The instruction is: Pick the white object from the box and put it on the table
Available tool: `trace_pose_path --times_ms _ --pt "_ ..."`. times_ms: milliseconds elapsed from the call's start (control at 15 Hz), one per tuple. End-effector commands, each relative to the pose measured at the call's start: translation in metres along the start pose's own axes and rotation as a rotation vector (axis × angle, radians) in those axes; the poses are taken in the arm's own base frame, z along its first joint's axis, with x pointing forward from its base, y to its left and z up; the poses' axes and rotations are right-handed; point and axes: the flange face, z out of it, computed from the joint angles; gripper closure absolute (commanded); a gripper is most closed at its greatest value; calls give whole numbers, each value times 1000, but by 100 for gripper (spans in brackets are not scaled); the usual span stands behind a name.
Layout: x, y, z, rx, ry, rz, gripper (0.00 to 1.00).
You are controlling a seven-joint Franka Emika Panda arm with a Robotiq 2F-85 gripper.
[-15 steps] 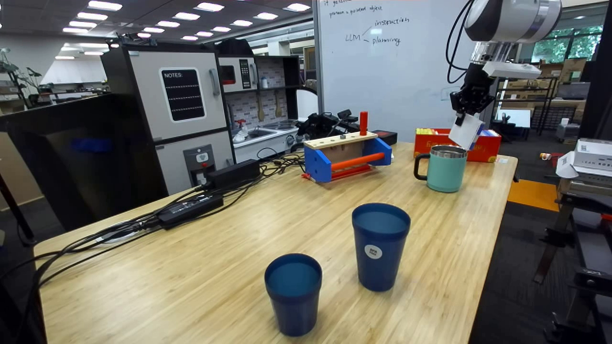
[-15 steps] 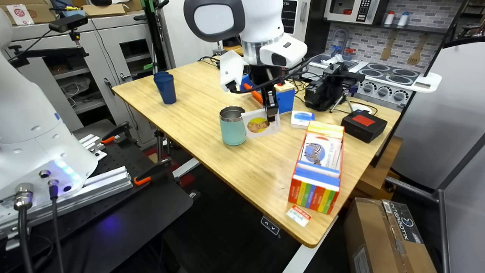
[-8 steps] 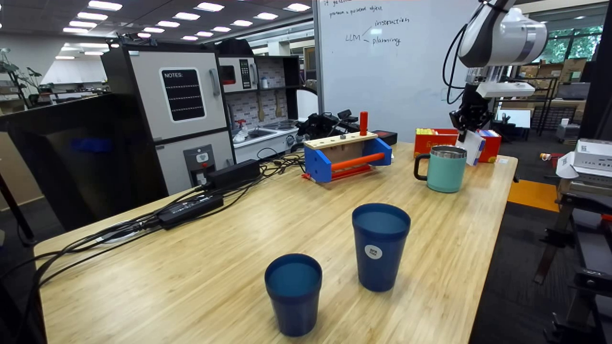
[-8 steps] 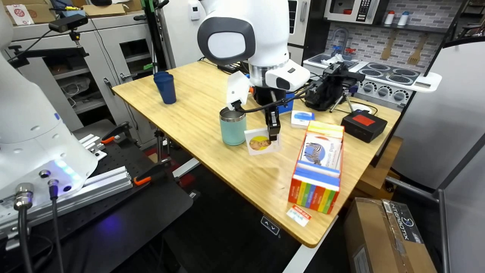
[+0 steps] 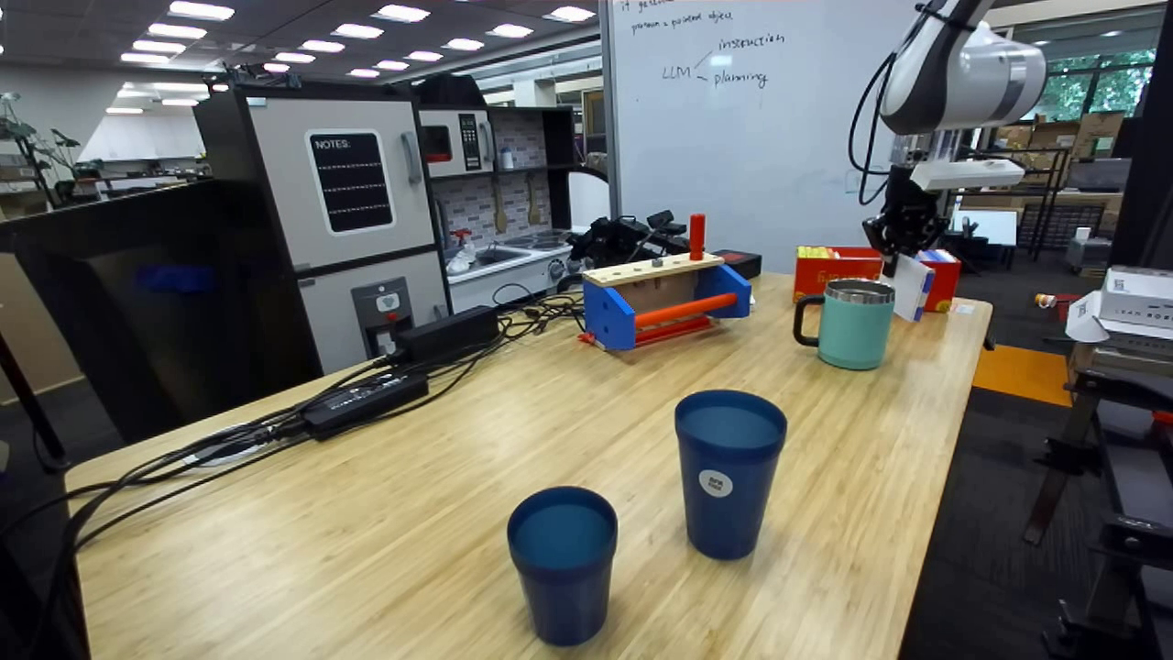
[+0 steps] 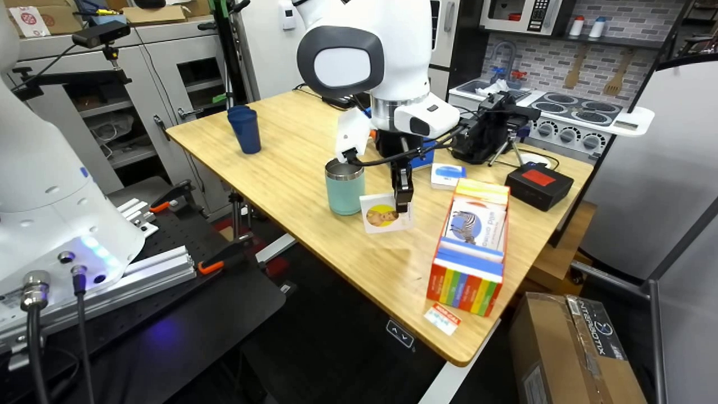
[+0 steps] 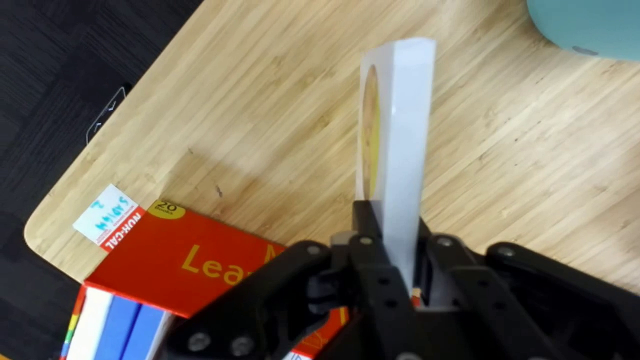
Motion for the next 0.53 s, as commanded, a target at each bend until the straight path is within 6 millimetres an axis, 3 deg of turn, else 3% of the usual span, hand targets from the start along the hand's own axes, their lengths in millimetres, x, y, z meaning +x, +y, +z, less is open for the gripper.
trace_pose_path --times_ms 0,267,333,467 --pt "4 1 0 -15 -38 4 96" --pt "3 2 0 -24 -71 7 96" --pt "3 2 0 -28 -77 9 60" --pt "3 3 0 -28 -86 15 54"
